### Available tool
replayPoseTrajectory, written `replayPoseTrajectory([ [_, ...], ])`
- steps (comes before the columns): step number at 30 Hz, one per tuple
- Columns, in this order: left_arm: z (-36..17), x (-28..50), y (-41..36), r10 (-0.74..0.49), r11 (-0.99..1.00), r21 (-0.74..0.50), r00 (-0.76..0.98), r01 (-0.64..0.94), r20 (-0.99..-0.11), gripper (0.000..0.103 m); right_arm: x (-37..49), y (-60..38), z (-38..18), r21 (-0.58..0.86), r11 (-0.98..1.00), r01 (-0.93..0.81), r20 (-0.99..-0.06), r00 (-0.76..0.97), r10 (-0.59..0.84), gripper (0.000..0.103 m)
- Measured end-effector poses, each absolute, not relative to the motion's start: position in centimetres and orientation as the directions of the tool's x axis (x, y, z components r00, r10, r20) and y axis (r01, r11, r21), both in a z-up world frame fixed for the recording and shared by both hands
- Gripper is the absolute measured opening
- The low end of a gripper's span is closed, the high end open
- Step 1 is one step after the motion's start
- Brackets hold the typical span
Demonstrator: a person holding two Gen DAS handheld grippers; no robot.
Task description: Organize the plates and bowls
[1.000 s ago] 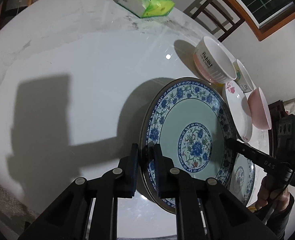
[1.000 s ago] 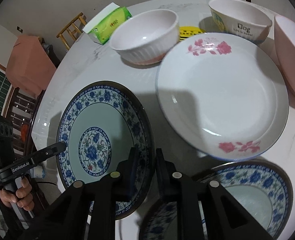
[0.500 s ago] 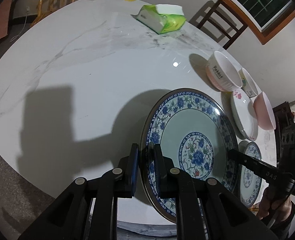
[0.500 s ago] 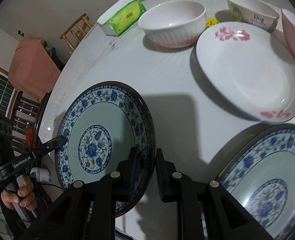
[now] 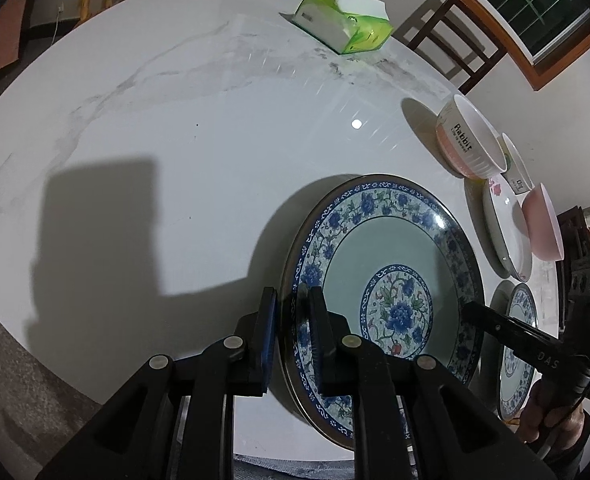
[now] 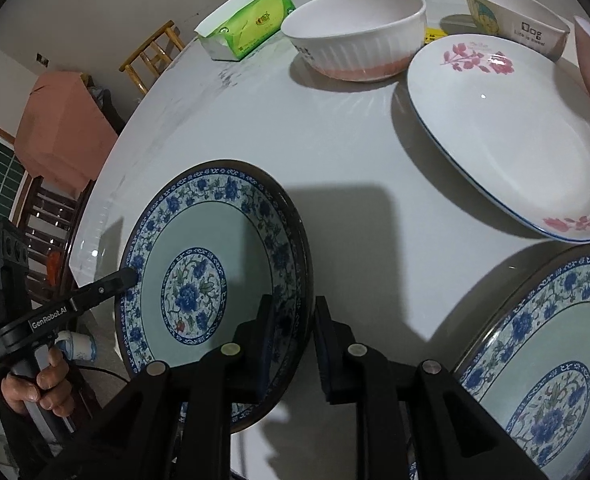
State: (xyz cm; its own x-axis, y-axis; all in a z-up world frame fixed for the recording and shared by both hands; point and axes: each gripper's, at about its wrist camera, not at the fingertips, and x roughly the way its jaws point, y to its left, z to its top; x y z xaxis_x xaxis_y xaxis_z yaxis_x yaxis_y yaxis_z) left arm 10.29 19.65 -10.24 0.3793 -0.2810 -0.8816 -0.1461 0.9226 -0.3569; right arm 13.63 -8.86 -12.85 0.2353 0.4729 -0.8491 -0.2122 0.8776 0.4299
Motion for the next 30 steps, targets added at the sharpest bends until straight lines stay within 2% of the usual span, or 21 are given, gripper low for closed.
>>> replayPoseTrajectory([
  [3, -10.1, 10.3, 19.7, -0.267, 0.929, -0.342, 0.384, -0.141, -0.884, 0.014, 13.7, -8.6, -12.7, 0.410, 0.882, -0.231, -0.857, 0.232, 0.459, 0.021],
  [5, -9.8, 10.3, 19.7, -0.240, 0.937, -0.317, 0.390, -0.145, -0.889, 0.016, 13.6, -8.9, -12.6, 0.405, 0.883, -0.235, -0.858, 0.237, 0.456, 0.024],
  [7, -9.4, 9.9, 20.0, -0.213, 0.938, -0.302, 0.404, -0.172, -0.890, 0.030, 13.3, -9.3, -12.2, 0.406, 0.881, -0.242, -0.852, 0.247, 0.461, 0.026],
  [14, -6.2, 7.6, 19.9, -0.141, 0.931, -0.280, 0.476, -0.236, -0.868, 0.033, 11.5, -12.5, -10.0, 0.436, 0.854, -0.284, -0.820, 0.265, 0.507, 0.027],
  [18, -3.4, 6.1, 16.7, -0.109, 0.943, -0.253, 0.516, -0.218, -0.850, 0.043, 9.5, -15.8, -7.8, 0.403, 0.848, -0.343, -0.810, 0.296, 0.505, 0.027],
  [25, -1.1, 4.7, 8.0, -0.216, 0.949, -0.304, 0.540, -0.079, -0.813, 0.058, 6.9, -22.7, -4.9, 0.322, 0.866, -0.382, -0.805, 0.371, 0.463, 0.027],
  [30, -1.6, 4.4, 2.4, -0.316, 0.933, -0.360, 0.515, 0.016, -0.797, 0.062, 6.1, -27.6, -4.8, 0.294, 0.887, -0.356, -0.815, 0.392, 0.427, 0.027],
])
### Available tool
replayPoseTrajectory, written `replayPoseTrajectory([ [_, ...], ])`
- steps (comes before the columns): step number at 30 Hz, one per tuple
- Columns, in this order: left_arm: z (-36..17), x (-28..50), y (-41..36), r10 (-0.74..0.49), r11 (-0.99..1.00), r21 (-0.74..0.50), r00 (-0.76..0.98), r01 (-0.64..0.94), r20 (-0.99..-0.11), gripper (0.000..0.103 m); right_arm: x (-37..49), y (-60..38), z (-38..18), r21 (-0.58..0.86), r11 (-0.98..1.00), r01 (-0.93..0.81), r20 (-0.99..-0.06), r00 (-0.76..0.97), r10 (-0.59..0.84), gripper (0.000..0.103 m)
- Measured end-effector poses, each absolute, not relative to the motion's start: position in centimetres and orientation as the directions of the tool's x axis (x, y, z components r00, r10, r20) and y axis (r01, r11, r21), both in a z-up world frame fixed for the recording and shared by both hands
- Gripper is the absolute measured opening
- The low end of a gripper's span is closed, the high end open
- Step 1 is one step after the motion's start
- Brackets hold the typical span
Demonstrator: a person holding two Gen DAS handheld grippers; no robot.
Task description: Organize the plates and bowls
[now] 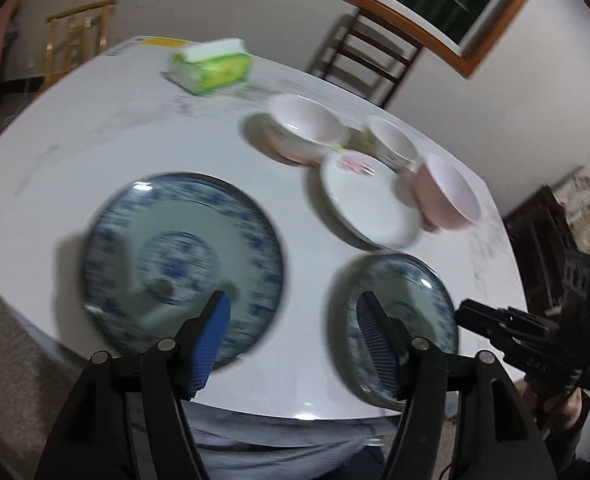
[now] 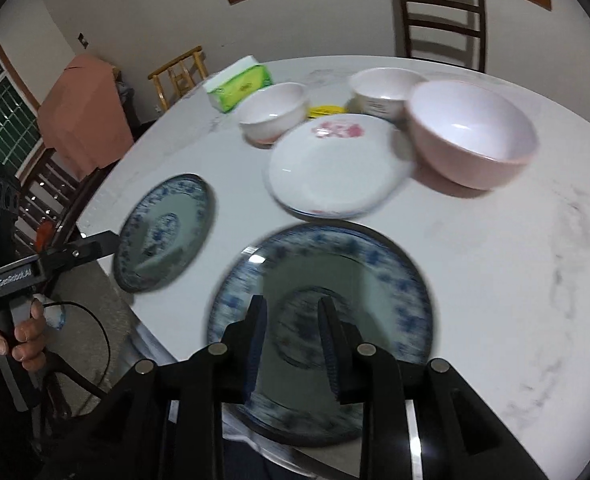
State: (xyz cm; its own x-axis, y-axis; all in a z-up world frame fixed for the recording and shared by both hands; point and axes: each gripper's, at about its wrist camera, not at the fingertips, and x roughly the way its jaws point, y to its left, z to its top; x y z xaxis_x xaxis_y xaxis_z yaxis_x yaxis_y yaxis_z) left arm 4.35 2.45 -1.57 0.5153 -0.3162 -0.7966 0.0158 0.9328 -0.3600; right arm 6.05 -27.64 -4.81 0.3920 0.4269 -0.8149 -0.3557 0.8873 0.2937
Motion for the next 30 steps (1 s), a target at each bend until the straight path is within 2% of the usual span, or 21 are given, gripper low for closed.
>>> replayPoseTrajectory([
  [4, -2.6, 4.2, -0.6, -0.341, 0.926, -0.376, 0.487, 0.028, -0.804, 0.063, 6.0, -30.5, -5.6, 0.281, 0.900, -0.332, -0.834, 0.380, 0.400, 0.027],
  [15, -5.8, 4.4, -3.0, -0.421, 0.883, -0.469, 0.417, -0.016, -0.806, 0.063, 6.9, -33.9, -8.1, 0.292, 0.912, -0.289, -0.860, 0.338, 0.383, 0.027],
  [20, -6.7, 4.9, -3.5, -0.458, 0.863, -0.504, 0.381, -0.023, -0.803, 0.063, 7.3, -35.0, -9.2, 0.340, 0.906, -0.250, -0.860, 0.307, 0.408, 0.027],
  [30, -8.3, 6.1, -4.2, -0.465, 0.870, -0.493, 0.319, -0.007, -0.826, 0.063, 7.7, -36.9, -11.6, 0.427, 0.890, -0.162, -0.849, 0.268, 0.456, 0.027],
])
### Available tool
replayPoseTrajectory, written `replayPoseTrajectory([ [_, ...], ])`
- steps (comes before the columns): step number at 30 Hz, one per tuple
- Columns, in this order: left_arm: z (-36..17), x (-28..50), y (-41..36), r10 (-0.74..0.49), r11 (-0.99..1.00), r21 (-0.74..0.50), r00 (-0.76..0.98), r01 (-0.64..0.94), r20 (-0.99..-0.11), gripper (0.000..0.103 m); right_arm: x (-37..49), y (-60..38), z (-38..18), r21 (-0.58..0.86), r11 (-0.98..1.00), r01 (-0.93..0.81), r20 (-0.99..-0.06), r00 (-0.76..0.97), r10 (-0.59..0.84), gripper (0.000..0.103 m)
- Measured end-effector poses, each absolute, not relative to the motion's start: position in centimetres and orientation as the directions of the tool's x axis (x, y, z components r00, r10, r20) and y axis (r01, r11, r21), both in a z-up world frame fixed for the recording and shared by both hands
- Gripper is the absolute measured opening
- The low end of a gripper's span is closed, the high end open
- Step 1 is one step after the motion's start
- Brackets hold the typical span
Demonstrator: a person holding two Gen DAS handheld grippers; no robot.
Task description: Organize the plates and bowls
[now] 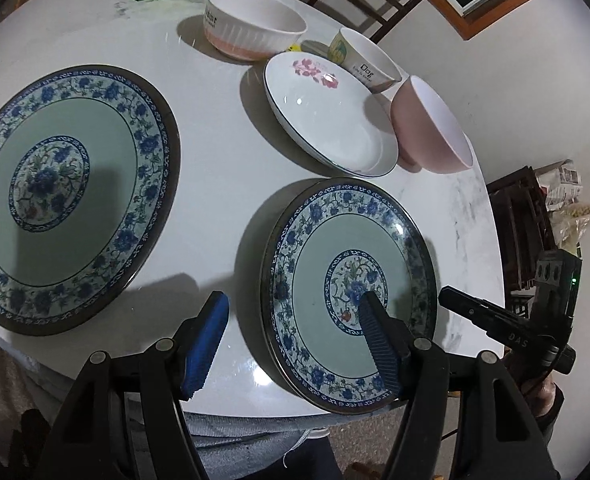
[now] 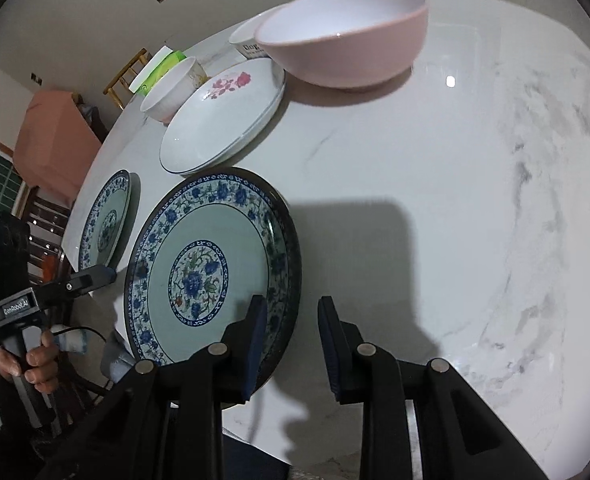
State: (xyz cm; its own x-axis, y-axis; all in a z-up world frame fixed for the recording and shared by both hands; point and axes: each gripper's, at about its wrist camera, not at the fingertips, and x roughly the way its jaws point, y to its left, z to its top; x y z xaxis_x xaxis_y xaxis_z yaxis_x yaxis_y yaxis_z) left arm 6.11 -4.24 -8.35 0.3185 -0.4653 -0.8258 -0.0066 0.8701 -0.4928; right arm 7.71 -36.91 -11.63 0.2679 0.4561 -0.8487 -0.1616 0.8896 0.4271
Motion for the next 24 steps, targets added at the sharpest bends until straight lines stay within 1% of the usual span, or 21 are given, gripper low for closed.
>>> replayPoseTrajectory([
  [2, -8.5, 6.3, -4.4, -0.472, 0.870, -0.493, 0.306, 0.009, -0.827, 0.063, 7.8, -37.2, -12.0, 0.426, 0.893, -0.147, -0.852, 0.268, 0.450, 0.027],
  [8, -9.3, 7.0, -4.6, -0.496, 0.861, -0.508, 0.277, 0.030, -0.823, 0.062, 7.7, -37.6, -12.6, 0.481, 0.866, -0.136, -0.822, 0.272, 0.500, 0.027],
  [14, -9.9, 7.4, -5.2, -0.513, 0.854, -0.517, 0.252, 0.055, -0.820, 0.061, 7.4, -36.9, -13.4, 0.510, 0.844, -0.170, -0.802, 0.262, 0.537, 0.027],
  [20, -10.6, 7.6, -5.6, -0.520, 0.852, -0.518, 0.226, 0.071, -0.824, 0.052, 7.4, -35.9, -13.3, 0.503, 0.842, -0.196, -0.797, 0.272, 0.539, 0.027],
  [22, -10.9, 7.6, -5.7, -0.526, 0.849, -0.523, 0.218, 0.078, -0.822, 0.047, 7.3, -35.7, -13.3, 0.498, 0.845, -0.195, -0.799, 0.276, 0.535, 0.026],
  [24, -10.8, 7.6, -5.8, -0.518, 0.854, -0.512, 0.228, 0.087, -0.825, 0.047, 7.3, -35.5, -13.2, 0.478, 0.857, -0.192, -0.810, 0.283, 0.515, 0.022],
])
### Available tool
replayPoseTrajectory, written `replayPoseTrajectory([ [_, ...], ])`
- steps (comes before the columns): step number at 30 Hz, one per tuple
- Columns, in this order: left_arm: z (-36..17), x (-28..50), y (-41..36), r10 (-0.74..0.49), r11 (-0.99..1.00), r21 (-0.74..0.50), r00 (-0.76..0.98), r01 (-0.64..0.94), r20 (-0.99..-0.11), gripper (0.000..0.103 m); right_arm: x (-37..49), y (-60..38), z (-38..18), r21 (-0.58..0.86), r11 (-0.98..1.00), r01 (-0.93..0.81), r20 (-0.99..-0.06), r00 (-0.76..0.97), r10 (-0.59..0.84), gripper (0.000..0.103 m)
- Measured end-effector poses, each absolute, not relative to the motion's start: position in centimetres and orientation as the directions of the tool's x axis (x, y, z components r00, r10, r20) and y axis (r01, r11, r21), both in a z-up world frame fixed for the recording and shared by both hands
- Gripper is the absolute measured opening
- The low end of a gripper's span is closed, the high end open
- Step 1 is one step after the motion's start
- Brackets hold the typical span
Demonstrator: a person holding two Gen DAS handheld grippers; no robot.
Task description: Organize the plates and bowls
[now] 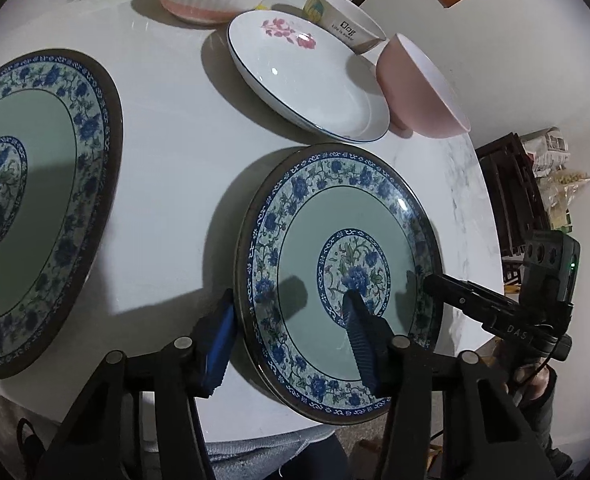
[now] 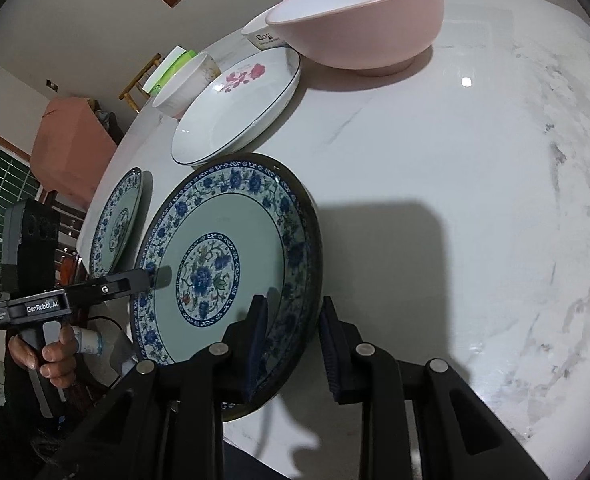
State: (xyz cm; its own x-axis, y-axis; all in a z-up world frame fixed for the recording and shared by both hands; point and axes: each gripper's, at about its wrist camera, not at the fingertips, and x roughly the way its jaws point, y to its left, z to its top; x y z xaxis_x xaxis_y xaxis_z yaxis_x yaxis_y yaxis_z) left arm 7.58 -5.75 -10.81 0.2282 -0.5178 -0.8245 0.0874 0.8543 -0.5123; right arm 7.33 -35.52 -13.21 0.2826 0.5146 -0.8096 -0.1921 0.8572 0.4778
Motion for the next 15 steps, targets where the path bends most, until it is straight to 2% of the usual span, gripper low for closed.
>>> replayPoseTrajectory([
  [1, -10.8, 7.6, -5.8, -0.511, 0.859, -0.503, 0.233, 0.095, -0.828, 0.045, 7.3, -35.5, -13.2, 0.469, 0.862, -0.191, -0.814, 0.286, 0.506, 0.017],
  [2, -10.7, 7.6, -5.8, -0.501, 0.865, -0.492, 0.238, 0.099, -0.832, 0.043, 7.2, -35.6, -13.2, 0.462, 0.867, -0.186, -0.816, 0.292, 0.498, 0.017],
  [7, -10.8, 7.3, -6.0, -0.418, 0.909, -0.399, 0.267, 0.123, -0.868, 0.016, 6.8, -35.8, -13.2, 0.454, 0.877, -0.154, -0.820, 0.313, 0.479, 0.017],
  [15, -10.2, 6.2, -5.8, -0.406, 0.913, -0.374, 0.278, 0.164, -0.870, 0.016, 5.5, -35.5, -12.3, 0.435, 0.891, -0.129, -0.827, 0.335, 0.452, 0.017],
])
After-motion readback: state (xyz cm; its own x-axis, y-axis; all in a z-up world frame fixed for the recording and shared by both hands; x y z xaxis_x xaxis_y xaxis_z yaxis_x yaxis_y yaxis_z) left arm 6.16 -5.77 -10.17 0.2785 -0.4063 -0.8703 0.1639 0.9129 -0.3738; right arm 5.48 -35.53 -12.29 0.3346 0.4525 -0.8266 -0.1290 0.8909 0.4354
